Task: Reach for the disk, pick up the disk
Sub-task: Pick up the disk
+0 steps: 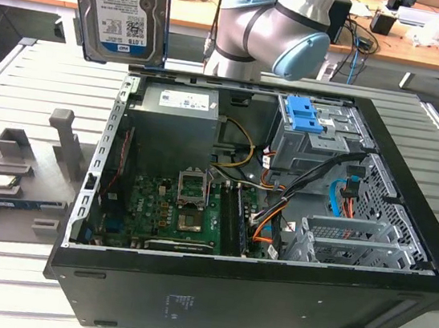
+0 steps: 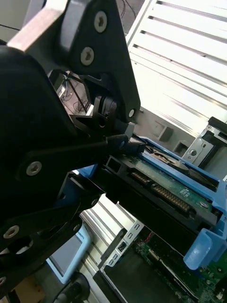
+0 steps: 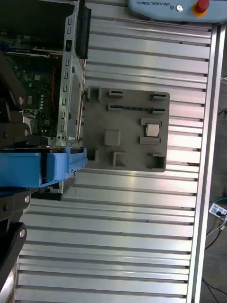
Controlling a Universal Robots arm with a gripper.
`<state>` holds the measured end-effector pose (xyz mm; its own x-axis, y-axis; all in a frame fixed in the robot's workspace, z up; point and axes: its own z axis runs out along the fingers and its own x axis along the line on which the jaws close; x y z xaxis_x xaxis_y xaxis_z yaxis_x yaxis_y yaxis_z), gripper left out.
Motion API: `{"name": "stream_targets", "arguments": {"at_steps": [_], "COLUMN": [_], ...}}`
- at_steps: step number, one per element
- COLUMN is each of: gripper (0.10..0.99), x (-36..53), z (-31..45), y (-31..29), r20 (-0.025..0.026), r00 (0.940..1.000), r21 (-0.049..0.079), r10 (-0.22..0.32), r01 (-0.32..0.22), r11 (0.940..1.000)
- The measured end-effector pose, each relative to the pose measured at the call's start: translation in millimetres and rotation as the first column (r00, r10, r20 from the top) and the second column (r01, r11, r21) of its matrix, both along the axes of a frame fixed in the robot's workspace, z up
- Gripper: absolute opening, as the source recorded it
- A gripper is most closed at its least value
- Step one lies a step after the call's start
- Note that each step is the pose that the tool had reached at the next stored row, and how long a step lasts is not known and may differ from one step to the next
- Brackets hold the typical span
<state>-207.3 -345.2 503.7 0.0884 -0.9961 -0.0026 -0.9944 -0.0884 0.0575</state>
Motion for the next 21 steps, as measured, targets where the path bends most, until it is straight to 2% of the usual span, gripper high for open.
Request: {"name": "stream_targets", "arguments": {"at_steps": [2, 7, 12, 17, 21], "gripper": [0.369, 0.369, 0.369, 0.369, 0.369], "x": [0.1, 20.1, 34.4, 52.9, 75.5], "z": [0.0, 0.0, 0.0, 0.0, 0.0], "y": [0.0, 0.0, 0.0, 0.0, 0.0], "r20": [0.0000, -0.0001, -0.0001, -0.0012, -0.0030], "r00": [1.0000, 1.0000, 1.0000, 1.0000, 1.0000], "r21": [0.000, -0.003, -0.008, -0.011, -0.011], "r10": [0.000, 0.000, 0.000, 0.000, 0.000], "r01": [0.000, 0.000, 0.000, 0.000, 0.000], "r11": [1.0000, 1.0000, 1.0000, 0.9999, 0.9999]}}
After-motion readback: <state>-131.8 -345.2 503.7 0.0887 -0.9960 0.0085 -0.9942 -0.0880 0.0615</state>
